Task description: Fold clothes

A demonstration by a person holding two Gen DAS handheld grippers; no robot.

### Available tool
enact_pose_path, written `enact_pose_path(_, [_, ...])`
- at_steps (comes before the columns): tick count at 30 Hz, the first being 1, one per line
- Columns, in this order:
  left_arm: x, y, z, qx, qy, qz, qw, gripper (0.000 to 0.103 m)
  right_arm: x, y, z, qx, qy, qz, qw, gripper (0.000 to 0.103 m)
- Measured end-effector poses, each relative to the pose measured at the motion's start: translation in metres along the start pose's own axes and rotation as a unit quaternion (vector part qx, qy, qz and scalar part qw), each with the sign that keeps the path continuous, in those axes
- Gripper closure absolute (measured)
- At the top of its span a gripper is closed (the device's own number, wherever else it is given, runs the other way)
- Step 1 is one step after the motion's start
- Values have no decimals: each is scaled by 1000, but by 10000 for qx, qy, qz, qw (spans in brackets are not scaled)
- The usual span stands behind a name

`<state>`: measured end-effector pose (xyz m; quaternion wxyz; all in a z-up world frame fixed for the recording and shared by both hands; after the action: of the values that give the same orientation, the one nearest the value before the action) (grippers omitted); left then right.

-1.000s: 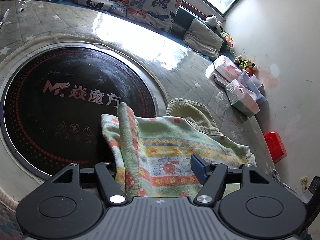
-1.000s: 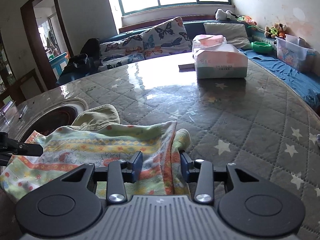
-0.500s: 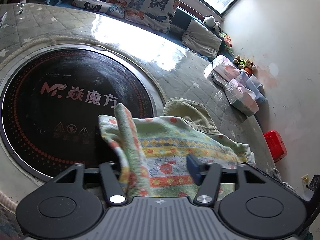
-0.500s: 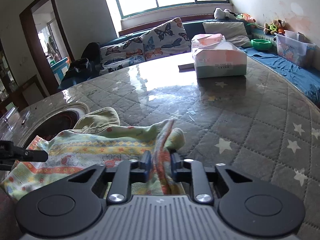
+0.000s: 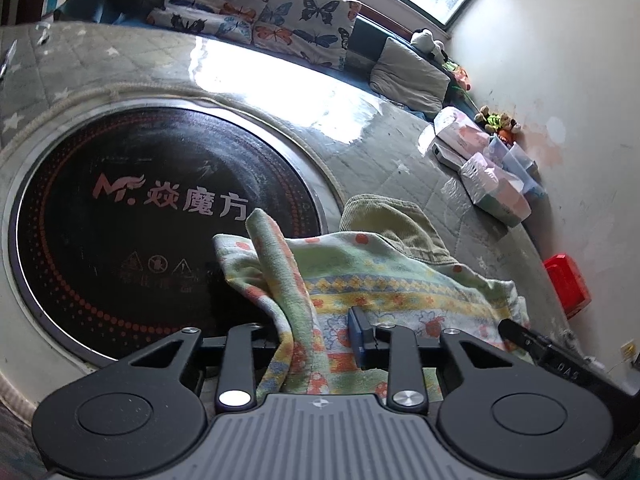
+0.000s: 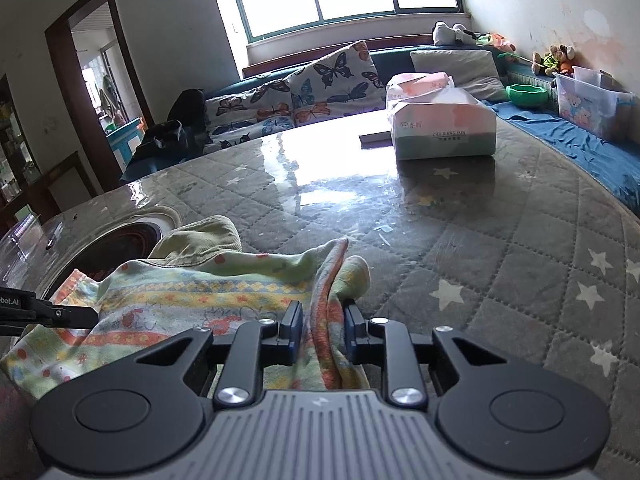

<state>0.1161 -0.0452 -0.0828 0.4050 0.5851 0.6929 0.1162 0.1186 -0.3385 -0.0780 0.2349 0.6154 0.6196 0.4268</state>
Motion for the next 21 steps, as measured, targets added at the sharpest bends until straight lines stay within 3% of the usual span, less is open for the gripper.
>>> enact_pose_path(6, [0,1,-2,-79,146,253,9995,87,0,0,-4,-26,13,63,10000,91])
enact_pose_path(21, [-13,5,-19,-397,287,849,9952,90,10,2,-17,-108,-4,45,9999,93])
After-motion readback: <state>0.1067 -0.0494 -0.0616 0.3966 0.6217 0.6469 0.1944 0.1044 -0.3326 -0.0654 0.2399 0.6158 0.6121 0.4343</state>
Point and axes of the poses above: each gripper's, at about its wrist camera, not at the fingertips, and z roughly the way its jaws point, x to its left, y to its top, the point moved 9 cm from there along z, roughly the way its jaws point, and after that the axes turned 6 degrees about -x, right-handed, at the moved point
